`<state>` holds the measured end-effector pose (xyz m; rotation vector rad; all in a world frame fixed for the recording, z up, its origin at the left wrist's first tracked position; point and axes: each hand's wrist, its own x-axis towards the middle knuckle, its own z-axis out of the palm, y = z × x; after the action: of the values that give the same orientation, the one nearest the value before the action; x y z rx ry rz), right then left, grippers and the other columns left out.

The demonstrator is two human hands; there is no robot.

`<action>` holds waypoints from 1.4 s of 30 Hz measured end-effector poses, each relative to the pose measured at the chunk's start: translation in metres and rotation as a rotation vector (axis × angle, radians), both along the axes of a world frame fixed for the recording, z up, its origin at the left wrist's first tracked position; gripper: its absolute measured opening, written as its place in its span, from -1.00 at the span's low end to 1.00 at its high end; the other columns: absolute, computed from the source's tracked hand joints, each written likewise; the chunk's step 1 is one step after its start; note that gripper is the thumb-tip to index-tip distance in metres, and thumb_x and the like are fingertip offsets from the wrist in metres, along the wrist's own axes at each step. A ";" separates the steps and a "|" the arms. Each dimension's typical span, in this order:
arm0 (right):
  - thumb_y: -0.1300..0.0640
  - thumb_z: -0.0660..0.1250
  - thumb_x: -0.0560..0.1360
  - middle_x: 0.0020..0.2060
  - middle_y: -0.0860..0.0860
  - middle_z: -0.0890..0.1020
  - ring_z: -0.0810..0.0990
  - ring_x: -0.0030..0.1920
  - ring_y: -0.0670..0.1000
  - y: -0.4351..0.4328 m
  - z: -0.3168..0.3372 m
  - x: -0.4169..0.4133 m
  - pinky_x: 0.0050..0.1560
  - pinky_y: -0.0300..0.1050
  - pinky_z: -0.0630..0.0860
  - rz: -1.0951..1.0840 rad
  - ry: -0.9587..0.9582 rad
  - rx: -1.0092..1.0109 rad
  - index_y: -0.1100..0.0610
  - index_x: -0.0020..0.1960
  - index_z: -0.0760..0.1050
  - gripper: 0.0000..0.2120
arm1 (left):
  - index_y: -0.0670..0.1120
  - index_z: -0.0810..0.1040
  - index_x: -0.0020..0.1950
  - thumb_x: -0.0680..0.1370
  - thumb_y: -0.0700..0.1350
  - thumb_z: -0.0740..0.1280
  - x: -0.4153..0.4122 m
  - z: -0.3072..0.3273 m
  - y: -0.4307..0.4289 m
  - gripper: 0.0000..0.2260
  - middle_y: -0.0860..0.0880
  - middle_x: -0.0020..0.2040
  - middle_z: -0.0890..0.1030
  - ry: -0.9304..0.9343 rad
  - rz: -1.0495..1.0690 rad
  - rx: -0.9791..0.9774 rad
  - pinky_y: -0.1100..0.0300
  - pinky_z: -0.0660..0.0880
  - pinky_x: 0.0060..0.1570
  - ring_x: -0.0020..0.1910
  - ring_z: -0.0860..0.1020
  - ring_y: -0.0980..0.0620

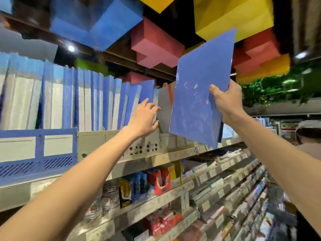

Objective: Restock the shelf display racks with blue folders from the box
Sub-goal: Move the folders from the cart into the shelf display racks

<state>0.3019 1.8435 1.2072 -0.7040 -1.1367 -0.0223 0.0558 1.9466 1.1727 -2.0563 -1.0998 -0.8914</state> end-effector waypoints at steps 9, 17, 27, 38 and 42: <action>0.27 0.32 0.51 -0.23 -0.15 0.60 0.56 -0.27 -0.14 0.105 0.033 0.007 -0.34 -0.30 0.45 0.102 -0.032 0.008 0.02 -0.04 0.54 -0.84 | 0.05 0.35 0.54 0.58 -0.05 0.38 0.036 0.020 0.092 -0.47 -0.25 0.63 0.07 0.151 0.189 0.105 -0.12 -0.02 0.55 0.62 -0.11 -0.25; 0.28 0.30 0.56 -0.08 0.00 0.64 0.58 -0.23 -0.14 0.195 0.056 0.014 -0.34 -0.42 0.44 0.262 -0.014 0.015 0.20 0.16 0.57 -0.80 | 0.09 0.45 0.47 0.58 0.18 0.30 0.054 0.035 0.143 -0.53 -0.29 0.63 -0.01 0.221 0.398 0.242 -0.16 -0.06 0.55 0.62 -0.16 -0.29; 0.26 0.24 0.58 0.09 0.12 0.62 0.60 -0.07 0.07 0.272 0.063 -0.011 -0.29 -0.12 0.47 0.403 -0.047 -0.084 0.22 0.30 0.45 -0.70 | 0.07 0.52 0.35 0.54 0.22 0.33 0.037 0.040 0.140 -0.56 -0.27 0.64 -0.08 0.272 0.588 0.285 -0.15 -0.05 0.58 0.62 -0.18 -0.24; 0.14 0.22 0.64 0.26 0.16 0.54 0.55 0.23 0.16 0.319 0.027 -0.063 0.19 0.13 0.57 0.437 -0.166 -0.108 0.19 0.43 0.37 -0.63 | 0.10 0.41 0.46 0.63 0.28 0.07 0.025 0.030 0.136 -0.52 -0.17 0.66 -0.08 0.264 0.644 0.316 -0.22 0.01 0.56 0.63 -0.19 -0.20; 0.15 0.22 0.63 0.22 0.14 0.56 0.57 0.16 0.14 0.319 0.026 -0.069 0.12 0.12 0.59 0.445 -0.147 -0.077 0.16 0.40 0.40 -0.65 | 0.09 0.40 0.47 0.67 0.21 0.05 0.019 0.029 0.133 -0.57 -0.14 0.66 -0.09 0.216 0.603 0.295 -0.18 -0.08 0.59 0.63 -0.21 -0.20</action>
<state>0.2330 2.1629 1.2334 -0.5103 -1.4212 0.3530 0.0749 2.0798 1.2012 -1.4168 -1.2761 -0.4772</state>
